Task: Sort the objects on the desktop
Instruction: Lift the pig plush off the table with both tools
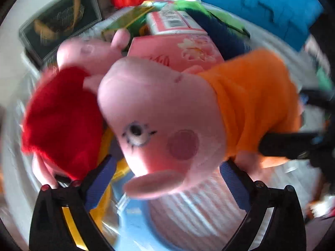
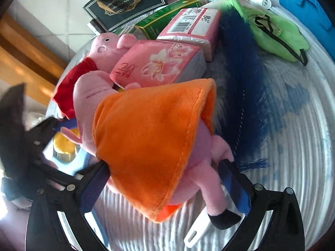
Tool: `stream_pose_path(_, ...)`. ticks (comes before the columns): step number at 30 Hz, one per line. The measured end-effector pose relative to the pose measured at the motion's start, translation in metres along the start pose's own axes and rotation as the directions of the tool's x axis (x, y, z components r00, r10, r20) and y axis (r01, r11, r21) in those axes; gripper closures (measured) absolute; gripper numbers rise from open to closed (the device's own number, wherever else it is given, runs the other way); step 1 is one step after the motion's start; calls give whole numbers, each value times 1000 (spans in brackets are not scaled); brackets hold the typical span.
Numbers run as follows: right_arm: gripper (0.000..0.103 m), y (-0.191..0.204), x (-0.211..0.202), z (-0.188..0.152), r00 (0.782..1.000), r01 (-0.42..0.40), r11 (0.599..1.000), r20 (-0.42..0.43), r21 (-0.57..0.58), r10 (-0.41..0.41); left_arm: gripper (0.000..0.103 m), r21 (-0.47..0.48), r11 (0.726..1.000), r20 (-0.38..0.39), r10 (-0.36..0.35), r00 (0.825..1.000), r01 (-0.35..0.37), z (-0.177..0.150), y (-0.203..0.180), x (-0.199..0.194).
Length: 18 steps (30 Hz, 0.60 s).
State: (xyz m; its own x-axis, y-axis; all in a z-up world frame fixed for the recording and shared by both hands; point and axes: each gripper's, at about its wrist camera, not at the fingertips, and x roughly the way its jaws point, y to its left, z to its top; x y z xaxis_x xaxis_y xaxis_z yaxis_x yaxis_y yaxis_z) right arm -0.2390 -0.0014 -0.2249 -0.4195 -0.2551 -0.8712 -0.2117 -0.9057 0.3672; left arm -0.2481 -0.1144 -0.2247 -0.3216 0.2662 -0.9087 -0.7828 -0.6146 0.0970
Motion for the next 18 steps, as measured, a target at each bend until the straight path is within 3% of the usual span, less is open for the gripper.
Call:
stream_pose_path(2,0,-2,2,-1,1000,-13,1000,-2,15,13,3,21,999,11,39,999,-39,1,-6,4)
stream_pose_path(5,0,-4,4,-3,999,-32,999,-8,39,32,7,-23,1000,42,13,999,-12,2,-2,1)
stream_pose_path(6,0,-4,6,-3,999,-33,999,-12,37,33,11,-34,999,59,-3,998,5,3,-1,-1)
stream_pose_path(7,0,-3,9,-2,999,-27,999,-21,28,28,23,-33,999,66,-20,998,22,4,-2,-3)
stream_pose_path(8,0,-1,12,-1,1000,-12,1000,-29,16,13,28,-29,999,64,-28,998,30,6,-3,-2)
stream_pose_path(10,5,4,13,1,999,35,999,-16,-14,-35,31,0,1000,58,0,998,0,8,-9,0)
stream_pose_path(12,16,5,5,0,999,51,998,5,-26,-51,33,-6,1000,71,6,997,-6,9,-9,-5)
stream_pose_path(18,18,16,-43,-3,992,72,991,107,-116,-60,33,6,1000,190,23,981,-25,12,-13,-52)
